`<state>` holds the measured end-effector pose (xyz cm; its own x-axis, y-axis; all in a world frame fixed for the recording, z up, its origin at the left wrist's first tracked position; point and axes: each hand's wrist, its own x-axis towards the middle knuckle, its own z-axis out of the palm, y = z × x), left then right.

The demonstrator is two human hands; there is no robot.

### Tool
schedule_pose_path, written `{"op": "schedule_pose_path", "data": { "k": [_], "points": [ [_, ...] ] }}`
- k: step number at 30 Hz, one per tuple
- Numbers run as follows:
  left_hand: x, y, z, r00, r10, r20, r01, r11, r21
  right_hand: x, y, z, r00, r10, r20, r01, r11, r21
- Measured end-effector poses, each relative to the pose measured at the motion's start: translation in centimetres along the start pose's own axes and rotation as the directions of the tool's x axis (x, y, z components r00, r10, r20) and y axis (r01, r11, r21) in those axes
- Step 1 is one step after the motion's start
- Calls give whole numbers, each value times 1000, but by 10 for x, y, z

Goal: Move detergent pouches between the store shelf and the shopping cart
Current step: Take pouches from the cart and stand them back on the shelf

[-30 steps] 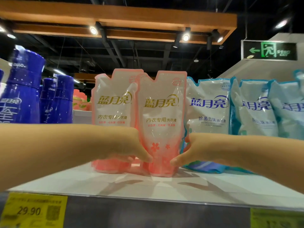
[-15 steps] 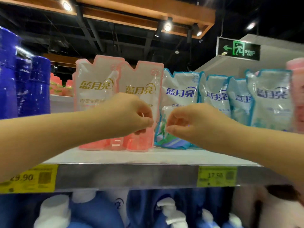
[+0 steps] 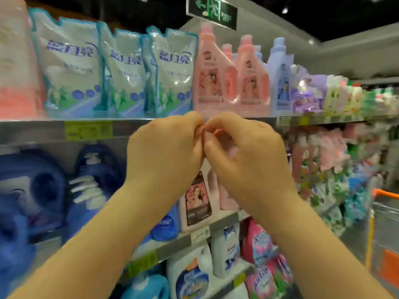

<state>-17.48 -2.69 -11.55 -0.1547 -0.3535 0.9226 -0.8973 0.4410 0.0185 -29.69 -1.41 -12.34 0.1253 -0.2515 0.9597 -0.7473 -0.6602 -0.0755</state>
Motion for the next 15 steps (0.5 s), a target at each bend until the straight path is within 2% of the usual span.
{"op": "schedule_pose_path", "data": {
  "k": [3, 6, 8, 11, 15],
  "points": [
    [-17, 66, 40, 998, -26, 48, 37, 972, -231, -43, 35, -43, 985, 169, -39, -169, 985, -13],
    [-33, 126, 90, 993, -49, 107, 93, 884, -459, -84, 79, -79, 927, 372, -56, -375, 926, -50],
    [-48, 161, 127, 985, -78, 151, 151, 813, -562, -114, 113, -100, 856, 513, -60, -516, 852, -84],
    [-72, 202, 193, 962, -80, 262, 232, 747, -624, -163, 169, -126, 720, 688, -94, -693, 706, -146],
    [-99, 254, 287, 864, -18, 504, 397, 640, -658, -222, 245, -151, 531, 827, -184, -841, 488, -235]
  ]
}}
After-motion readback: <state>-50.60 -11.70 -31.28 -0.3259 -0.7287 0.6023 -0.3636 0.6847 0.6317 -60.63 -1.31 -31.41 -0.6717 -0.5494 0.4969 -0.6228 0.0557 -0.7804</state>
